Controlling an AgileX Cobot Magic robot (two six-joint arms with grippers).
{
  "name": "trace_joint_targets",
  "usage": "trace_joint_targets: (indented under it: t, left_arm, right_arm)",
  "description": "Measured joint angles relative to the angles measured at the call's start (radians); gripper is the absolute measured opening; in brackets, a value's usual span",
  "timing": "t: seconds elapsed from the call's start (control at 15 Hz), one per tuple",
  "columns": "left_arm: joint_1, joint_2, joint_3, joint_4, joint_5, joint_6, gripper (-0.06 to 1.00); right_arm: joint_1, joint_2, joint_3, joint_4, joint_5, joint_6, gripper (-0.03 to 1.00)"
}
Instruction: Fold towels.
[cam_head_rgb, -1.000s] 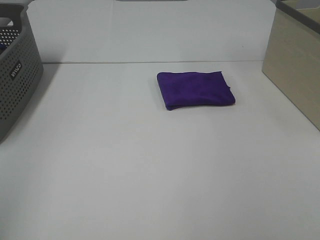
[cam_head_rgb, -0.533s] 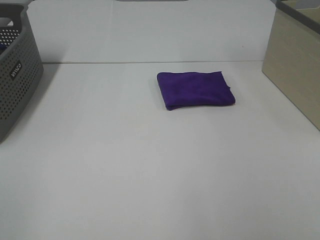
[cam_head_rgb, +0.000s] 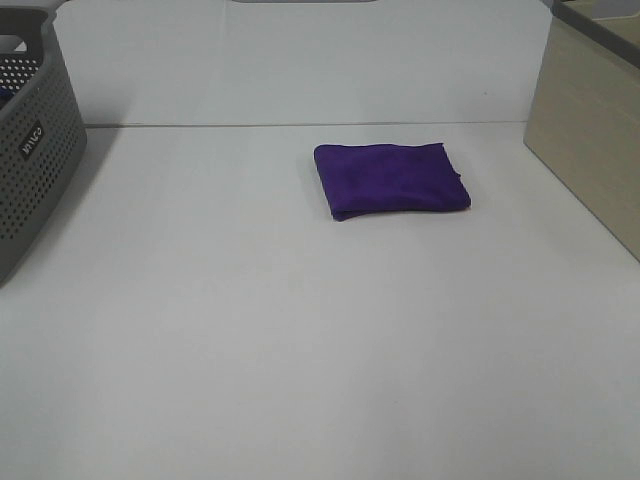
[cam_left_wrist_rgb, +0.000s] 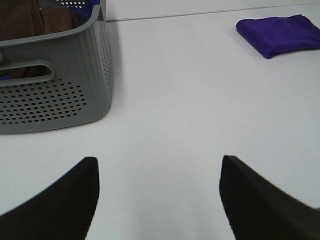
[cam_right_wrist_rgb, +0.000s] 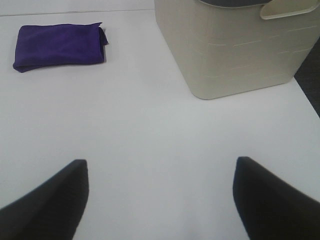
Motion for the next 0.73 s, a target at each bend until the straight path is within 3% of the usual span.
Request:
trace_joint_targets:
  t: [0.73]
  left_arm:
    - [0.0, 0.0, 0.0, 0.009, 0.0, 0.012, 0.63]
  right_arm:
    - [0.0, 0.0, 0.0, 0.0, 0.0, 0.0, 0.76]
